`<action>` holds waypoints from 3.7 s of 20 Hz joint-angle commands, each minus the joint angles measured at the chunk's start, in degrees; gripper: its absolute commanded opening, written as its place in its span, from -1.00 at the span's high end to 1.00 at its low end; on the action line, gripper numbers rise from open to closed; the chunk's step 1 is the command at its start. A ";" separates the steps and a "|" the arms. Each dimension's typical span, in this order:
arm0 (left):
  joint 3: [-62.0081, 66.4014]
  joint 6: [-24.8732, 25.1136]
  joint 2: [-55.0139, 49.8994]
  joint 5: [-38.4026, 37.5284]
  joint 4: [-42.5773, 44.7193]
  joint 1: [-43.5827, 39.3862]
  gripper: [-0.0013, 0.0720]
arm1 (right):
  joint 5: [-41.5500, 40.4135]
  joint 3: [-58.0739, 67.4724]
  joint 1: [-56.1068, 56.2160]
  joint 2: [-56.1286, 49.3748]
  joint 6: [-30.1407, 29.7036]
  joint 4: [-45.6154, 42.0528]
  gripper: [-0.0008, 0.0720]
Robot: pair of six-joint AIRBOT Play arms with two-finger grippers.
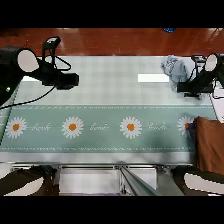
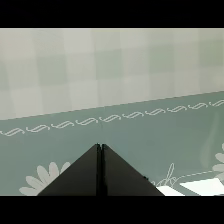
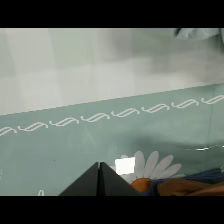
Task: Fold the shirts.
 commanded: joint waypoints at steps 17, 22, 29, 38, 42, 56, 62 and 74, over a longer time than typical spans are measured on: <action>-0.02 0.04 -2.38 19.47 3.76 0.00 0.92 | -20.09 -0.02 -0.04 0.02 0.48 -4.57 0.92; -0.02 0.02 -6.25 29.97 5.27 2.45 0.87 | -38.51 -0.02 -0.04 0.00 0.48 -5.92 0.81; -0.02 -0.04 -9.25 27.54 5.14 7.15 -0.42 | -56.39 0.00 -5.22 -5.60 10.45 -13.64 -0.14; -0.85 0.02 -10.88 18.23 -0.31 7.17 -0.42 | -45.90 0.00 -19.43 -18.95 3.34 5.31 -0.14; -0.68 -1.66 -11.13 17.57 -0.42 7.28 -0.42 | -39.76 0.17 -19.32 -19.56 -5.14 13.00 0.80; -29.42 0.92 17.57 9.46 -8.96 11.85 -0.42 | -27.96 32.46 -13.92 4.94 -25.68 38.91 0.92; -33.22 0.90 24.50 12.81 -11.67 10.58 -0.42 | -27.45 42.07 -7.82 10.80 -25.68 38.91 0.92; -33.00 1.53 25.42 19.12 -12.90 10.71 -0.42 | -9.70 26.27 17.05 12.17 -29.99 42.93 0.92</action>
